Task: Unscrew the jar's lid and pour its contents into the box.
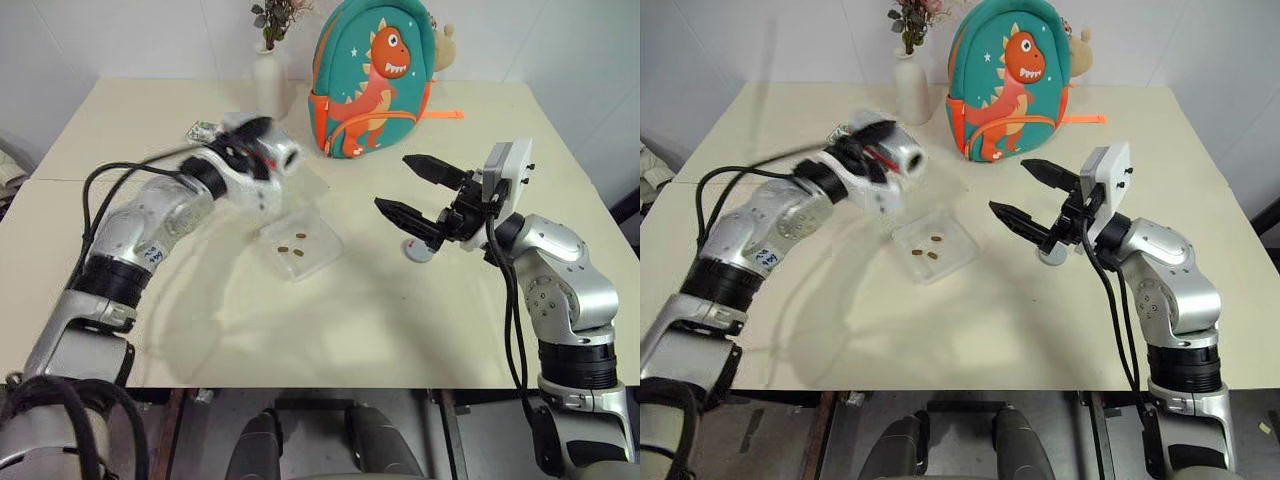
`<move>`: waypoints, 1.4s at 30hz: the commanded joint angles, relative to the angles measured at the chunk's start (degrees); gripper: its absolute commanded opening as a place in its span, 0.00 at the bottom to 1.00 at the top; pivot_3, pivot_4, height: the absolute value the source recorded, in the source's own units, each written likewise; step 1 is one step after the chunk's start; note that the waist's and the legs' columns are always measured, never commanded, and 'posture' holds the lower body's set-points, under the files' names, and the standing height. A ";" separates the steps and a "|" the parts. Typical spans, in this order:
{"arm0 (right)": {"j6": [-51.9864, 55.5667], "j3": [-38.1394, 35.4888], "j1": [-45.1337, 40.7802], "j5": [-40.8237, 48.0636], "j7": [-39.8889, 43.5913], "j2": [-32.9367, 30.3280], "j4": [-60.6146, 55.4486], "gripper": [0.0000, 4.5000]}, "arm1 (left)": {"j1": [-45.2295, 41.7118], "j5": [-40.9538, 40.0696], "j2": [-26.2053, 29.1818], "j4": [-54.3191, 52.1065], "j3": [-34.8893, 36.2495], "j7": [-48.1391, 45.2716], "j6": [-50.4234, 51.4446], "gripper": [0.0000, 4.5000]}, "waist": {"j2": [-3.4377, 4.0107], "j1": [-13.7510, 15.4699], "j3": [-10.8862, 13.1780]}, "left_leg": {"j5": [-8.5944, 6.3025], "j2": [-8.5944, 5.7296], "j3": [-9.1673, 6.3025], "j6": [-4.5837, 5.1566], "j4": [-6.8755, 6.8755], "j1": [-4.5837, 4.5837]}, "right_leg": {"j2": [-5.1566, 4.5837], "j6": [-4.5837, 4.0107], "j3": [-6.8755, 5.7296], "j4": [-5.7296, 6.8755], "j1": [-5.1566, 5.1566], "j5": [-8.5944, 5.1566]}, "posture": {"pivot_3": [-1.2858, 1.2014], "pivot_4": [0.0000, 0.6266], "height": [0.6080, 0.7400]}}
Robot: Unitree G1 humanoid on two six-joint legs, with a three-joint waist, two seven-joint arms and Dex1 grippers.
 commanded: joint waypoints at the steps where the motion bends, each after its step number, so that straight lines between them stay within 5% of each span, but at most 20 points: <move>1: 0.38 -0.46 -0.74 1.33 1.43 -1.12 -1.80 1.00 | 2.76 -26.02 -6.22 -5.58 16.78 -12.21 25.15 0.45 | -0.01 0.02 0.00 | 0.01 -0.01 -0.02 0.00 0.04 -0.01 | 0.00 0.00 -0.03 0.04 0.00 0.00 | 0.52 0.24 1.00; 7: 0.82 1.57 -2.46 0.53 3.78 -1.62 -1.12 1.00 | 7.69 -38.37 -10.36 -7.97 30.64 -8.76 43.43 0.45 | -0.01 -0.25 0.00 | 0.05 -0.01 -0.19 0.02 0.16 0.03 | 0.02 -0.01 -0.10 0.17 0.04 0.01 | 0.52 0.24 1.00; 12: 0.08 3.49 -3.36 -1.24 6.40 -2.78 -0.07 1.00 | 9.84 -42.17 -11.35 -1.75 36.41 -6.54 36.36 0.45 | -0.03 0.03 -0.01 | 0.08 -0.01 -0.28 -0.02 0.22 0.01 | -0.01 -0.02 -0.20 0.14 0.09 0.02 | 0.52 0.24 1.00; 22: 0.31 3.81 -4.35 -1.46 6.96 -2.49 0.10 1.00 | 11.98 -41.26 -11.55 8.94 34.26 -7.96 19.87 0.45 | -0.06 0.27 -0.02 | 0.10 -0.04 -0.29 -0.06 0.17 0.00 | -0.06 0.01 -0.24 -0.03 0.15 0.07 | 0.52 0.24 1.00; 30: 0.15 3.78 -4.04 -1.37 6.83 -2.14 0.03 1.00 | 14.74 -41.35 -10.51 9.25 33.59 -8.13 18.66 1.00 | -0.06 -0.03 -0.02 | 0.10 -0.03 -0.28 -0.06 0.15 0.02 | -0.04 0.00 -0.24 0.00 0.15 0.07 | 0.52 0.24 1.00; 36: 0.14 3.79 -3.66 -1.19 6.92 -2.04 -0.66 1.00 | 18.83 -41.42 -9.31 4.56 32.47 -10.58 20.56 1.00 | -0.05 -0.09 -0.03 | 0.10 -0.03 -0.28 -0.06 0.14 0.02 | -0.05 0.00 -0.23 -0.02 0.14 0.07 | 0.52 0.24 1.00; 42: -0.13 2.74 -0.84 -1.24 8.41 -4.21 -1.42 1.00 | 32.04 -45.33 -5.29 -15.46 34.55 -15.47 26.72 1.00 | -0.06 -0.07 -0.03 | 0.10 0.02 -0.27 -0.07 0.01 0.02 | -0.07 -0.06 -0.24 -0.07 0.12 0.04 | 0.52 0.24 1.00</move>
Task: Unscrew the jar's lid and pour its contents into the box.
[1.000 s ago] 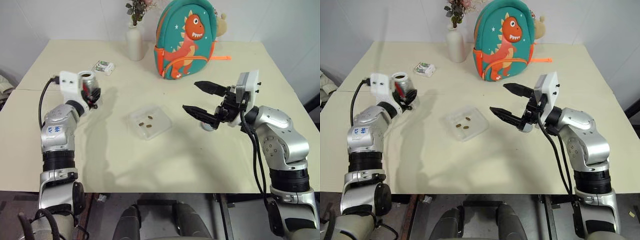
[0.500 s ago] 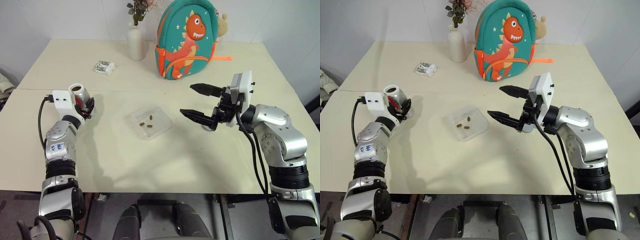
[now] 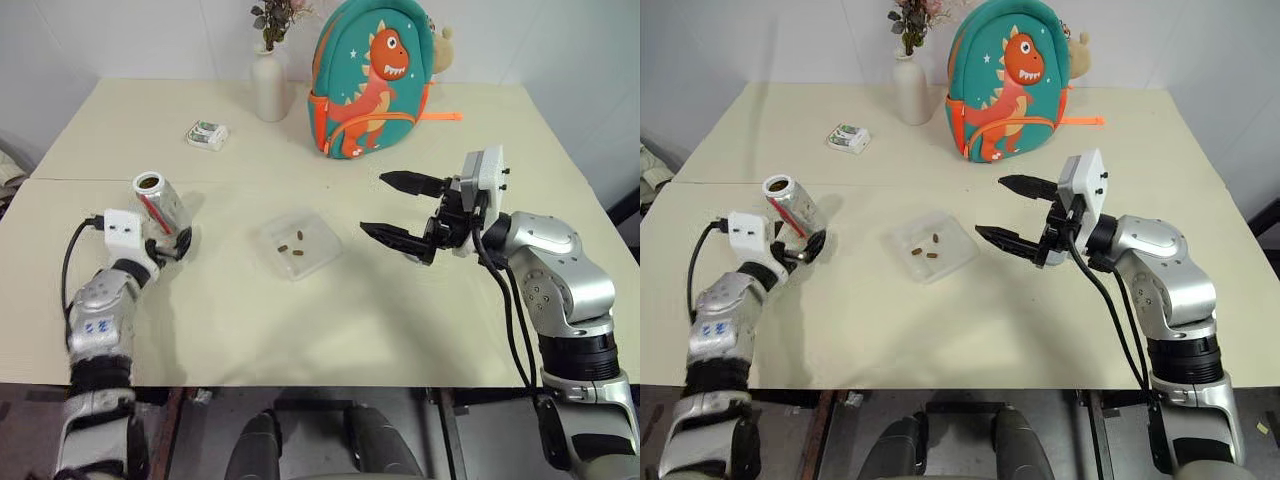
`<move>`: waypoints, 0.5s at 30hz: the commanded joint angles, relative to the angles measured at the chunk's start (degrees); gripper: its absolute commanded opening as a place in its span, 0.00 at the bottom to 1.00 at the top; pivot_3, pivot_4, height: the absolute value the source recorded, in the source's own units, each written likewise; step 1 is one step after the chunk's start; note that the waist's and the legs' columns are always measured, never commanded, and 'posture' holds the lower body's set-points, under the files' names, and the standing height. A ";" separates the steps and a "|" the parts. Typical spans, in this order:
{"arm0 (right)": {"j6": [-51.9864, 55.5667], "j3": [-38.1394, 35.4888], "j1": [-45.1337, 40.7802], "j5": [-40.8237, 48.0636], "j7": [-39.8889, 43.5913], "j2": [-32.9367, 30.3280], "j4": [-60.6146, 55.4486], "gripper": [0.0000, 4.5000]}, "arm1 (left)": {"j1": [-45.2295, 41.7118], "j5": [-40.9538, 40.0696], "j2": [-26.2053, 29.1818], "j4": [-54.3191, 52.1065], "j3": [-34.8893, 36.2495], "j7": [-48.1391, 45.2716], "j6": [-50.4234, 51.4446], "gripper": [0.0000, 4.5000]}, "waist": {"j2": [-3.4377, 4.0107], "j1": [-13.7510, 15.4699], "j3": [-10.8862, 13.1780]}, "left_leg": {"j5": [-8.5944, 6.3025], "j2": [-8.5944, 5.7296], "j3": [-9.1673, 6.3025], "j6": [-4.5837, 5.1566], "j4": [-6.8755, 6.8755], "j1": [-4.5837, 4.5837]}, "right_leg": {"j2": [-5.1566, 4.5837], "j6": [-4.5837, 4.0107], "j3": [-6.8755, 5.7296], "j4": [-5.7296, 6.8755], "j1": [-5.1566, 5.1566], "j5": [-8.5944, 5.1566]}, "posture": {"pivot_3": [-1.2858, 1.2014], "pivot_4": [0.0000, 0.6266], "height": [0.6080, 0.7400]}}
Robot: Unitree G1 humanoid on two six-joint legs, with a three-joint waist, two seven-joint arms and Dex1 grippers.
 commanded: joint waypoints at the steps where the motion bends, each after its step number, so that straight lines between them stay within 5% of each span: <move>1: -1.36 -1.29 1.53 0.24 1.16 -1.25 -2.26 1.00 | 5.09 -4.50 3.48 -12.46 3.03 -4.33 2.89 1.00 | -0.01 0.09 0.00 | 0.00 0.02 -0.01 0.00 0.00 -0.01 | 0.01 -0.01 -0.01 0.00 0.00 0.00 | 0.52 0.24 1.00; 7: -3.48 -1.87 4.34 -0.57 2.15 -2.84 -3.04 1.00 | 14.69 -7.70 12.22 -25.37 5.95 -15.87 -0.26 1.00 | -0.03 0.03 -0.01 | 0.00 0.02 0.07 0.00 0.00 0.07 | -0.03 -0.11 0.01 -0.09 0.05 0.01 | 0.52 0.24 1.00; 11: -6.26 -2.08 5.56 -1.46 2.44 -3.10 -3.77 1.00 | 15.06 -16.60 13.04 -29.89 6.94 -27.38 -4.82 1.00 | -0.03 0.22 -0.01 | 0.01 0.04 0.12 0.02 -0.02 0.06 | -0.04 -0.37 0.00 -0.25 0.08 -0.12 | 0.52 0.24 1.00; 15: -10.66 -0.26 4.47 -5.11 8.27 -7.03 0.87 1.00 | 10.98 -17.55 16.60 -29.64 -0.76 -33.80 0.52 1.00 | -0.02 0.15 -0.01 | 0.01 0.02 0.17 0.02 -0.07 0.07 | -0.04 -0.30 0.02 -0.37 0.12 -0.09 | 0.52 0.24 1.00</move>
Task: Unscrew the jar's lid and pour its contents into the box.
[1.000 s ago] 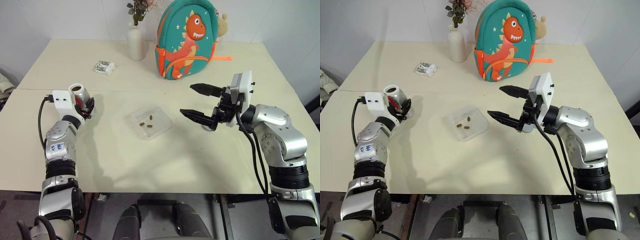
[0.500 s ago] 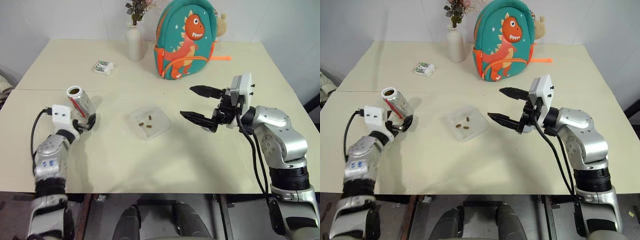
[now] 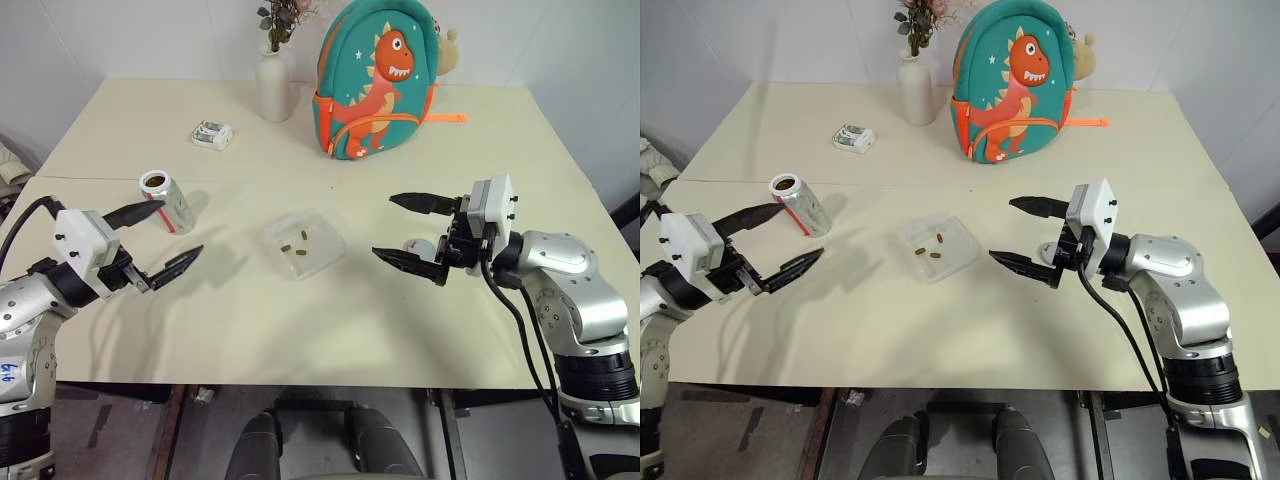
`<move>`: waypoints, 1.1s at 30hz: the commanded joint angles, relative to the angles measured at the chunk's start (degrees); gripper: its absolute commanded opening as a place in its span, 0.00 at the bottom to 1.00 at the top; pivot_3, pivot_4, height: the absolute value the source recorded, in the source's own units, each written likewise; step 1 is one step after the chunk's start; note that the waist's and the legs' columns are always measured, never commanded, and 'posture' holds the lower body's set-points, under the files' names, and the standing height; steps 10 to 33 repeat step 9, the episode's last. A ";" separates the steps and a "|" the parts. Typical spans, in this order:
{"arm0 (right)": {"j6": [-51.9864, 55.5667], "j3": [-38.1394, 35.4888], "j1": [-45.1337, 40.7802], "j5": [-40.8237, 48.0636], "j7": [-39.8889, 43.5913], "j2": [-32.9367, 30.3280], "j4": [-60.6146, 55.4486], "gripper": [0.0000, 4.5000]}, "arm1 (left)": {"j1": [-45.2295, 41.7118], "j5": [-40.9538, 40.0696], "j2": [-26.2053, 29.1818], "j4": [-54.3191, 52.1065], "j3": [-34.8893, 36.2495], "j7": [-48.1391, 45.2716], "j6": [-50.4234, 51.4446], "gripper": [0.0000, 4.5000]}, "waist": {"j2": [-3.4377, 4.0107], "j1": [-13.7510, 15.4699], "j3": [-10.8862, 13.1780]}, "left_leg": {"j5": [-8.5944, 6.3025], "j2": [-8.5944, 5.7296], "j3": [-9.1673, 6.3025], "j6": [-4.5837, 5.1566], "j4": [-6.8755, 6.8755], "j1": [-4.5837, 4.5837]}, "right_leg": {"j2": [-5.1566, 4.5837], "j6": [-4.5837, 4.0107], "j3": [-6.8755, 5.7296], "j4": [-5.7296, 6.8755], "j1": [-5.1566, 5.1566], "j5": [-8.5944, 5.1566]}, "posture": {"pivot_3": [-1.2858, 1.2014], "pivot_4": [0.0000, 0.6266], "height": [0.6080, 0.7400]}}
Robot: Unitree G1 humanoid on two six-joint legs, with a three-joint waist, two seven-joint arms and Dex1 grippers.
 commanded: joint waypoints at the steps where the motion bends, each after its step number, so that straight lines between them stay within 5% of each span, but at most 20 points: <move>1: -1.45 -0.37 -1.46 -0.19 4.42 -2.74 2.44 1.00 | -4.84 -3.47 1.11 -0.07 -4.82 -4.87 4.32 1.00 | 0.00 0.07 0.00 | 0.00 0.00 0.00 0.00 0.00 0.00 | 0.00 -0.03 -0.01 -0.02 0.01 -0.02 | 0.52 0.24 1.00; 6: 0.32 -1.62 0.71 0.15 5.75 -4.93 1.86 1.00 | -7.14 -1.66 -1.24 1.19 -9.20 -7.15 2.57 1.00 | 0.01 -0.30 0.00 | -0.01 0.00 0.02 0.04 -0.01 -0.02 | 0.02 0.19 0.03 -0.05 0.01 0.09 | 0.52 0.24 1.00; 33: 2.22 -3.00 1.78 1.70 4.76 -5.73 -0.12 1.00 | -6.26 -1.50 -1.57 0.69 -8.22 -6.56 2.06 1.00 | 0.00 -0.45 0.00 | -0.08 0.10 0.01 0.09 -0.06 -0.04 | 0.11 0.16 0.03 0.01 -0.08 0.07 | 0.52 0.24 1.00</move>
